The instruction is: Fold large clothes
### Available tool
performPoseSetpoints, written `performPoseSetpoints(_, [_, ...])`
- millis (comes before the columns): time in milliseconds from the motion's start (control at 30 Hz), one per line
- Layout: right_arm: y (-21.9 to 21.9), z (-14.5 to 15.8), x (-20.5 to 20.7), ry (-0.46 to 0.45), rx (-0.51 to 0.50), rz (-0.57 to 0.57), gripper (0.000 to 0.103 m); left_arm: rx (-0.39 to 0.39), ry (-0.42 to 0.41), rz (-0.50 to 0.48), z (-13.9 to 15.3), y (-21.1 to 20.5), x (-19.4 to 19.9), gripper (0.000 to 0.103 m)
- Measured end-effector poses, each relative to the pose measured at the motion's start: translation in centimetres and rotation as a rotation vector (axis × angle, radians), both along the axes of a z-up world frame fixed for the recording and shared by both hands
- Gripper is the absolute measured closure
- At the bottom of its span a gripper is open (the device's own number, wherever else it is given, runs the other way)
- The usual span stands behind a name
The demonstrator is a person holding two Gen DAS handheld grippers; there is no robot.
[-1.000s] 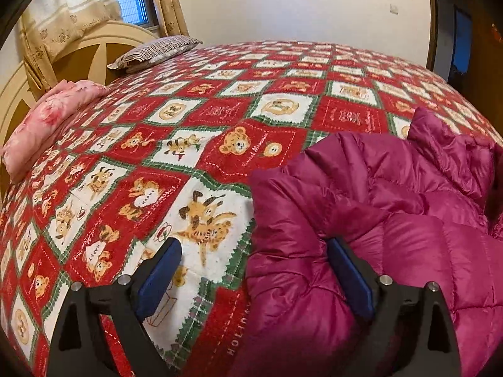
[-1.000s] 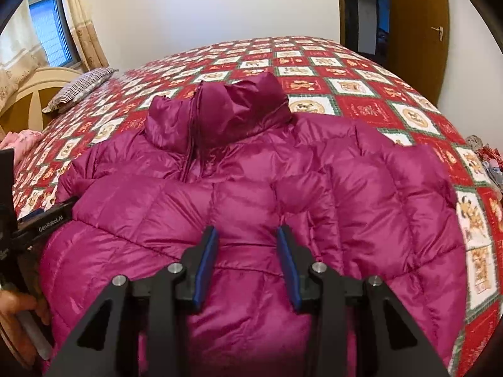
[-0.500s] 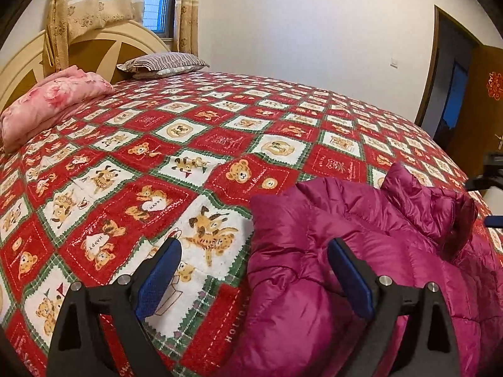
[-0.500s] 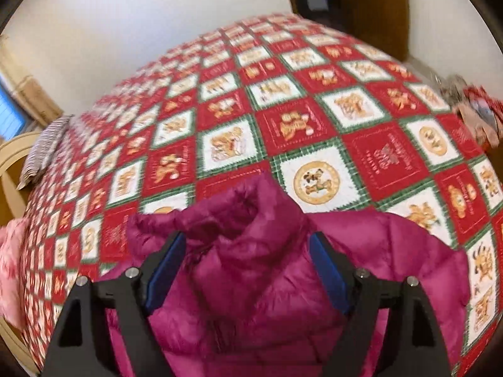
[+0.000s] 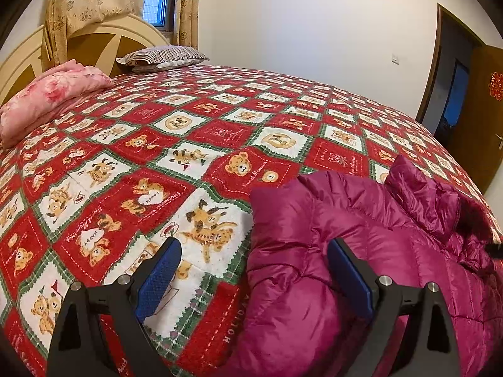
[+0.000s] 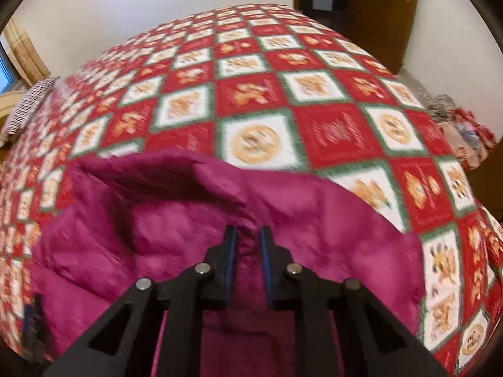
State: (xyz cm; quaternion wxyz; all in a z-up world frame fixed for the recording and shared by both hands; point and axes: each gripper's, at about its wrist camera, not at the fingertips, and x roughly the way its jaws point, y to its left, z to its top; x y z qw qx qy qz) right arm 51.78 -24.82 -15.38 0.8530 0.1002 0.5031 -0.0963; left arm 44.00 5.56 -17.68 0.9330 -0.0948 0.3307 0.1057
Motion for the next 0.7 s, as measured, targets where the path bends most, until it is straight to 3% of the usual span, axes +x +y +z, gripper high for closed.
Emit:
performPoseSetpoints(67, [-0.8, -2.2, -0.7, 0.024, 0.036, -0.026, 0.088, 0.005, 0.005, -0.004, 0.0, 0.0, 0.1, 0.009])
performPoseSetpoints(133, [-1.1, -2.7, -1.1, -0.023, 0.042, -0.039, 0.092, 0.005, 0.013, -0.009, -0.1, -0.1, 0.2, 0.009])
performPoseSetpoints(300, [1.2, -3.7, -2.9, -0.189, -0.145, 0.013, 0.092, -0.014, 0.026, -0.016, -0.2, 0.2, 0.3, 0.009])
performPoseSetpoints(467, [0.6, -3.5, -3.0, -0.214, -0.108, 0.006, 0.091, -0.025, -0.033, -0.125, 3.2, -0.9, -0.9, 0.009])
performPoseSetpoints(567, [0.2, -3.5, -3.2, -0.232, -0.083, 0.001, 0.091, -0.029, -0.109, -0.278, 6.5, -4.1, -0.9, 0.009])
performPoseSetpoints(700, [0.2, -3.5, -3.6, -0.246, -0.063, -0.002, 0.09, 0.022, -0.022, -0.435, 7.2, -8.3, 2.0, 0.008])
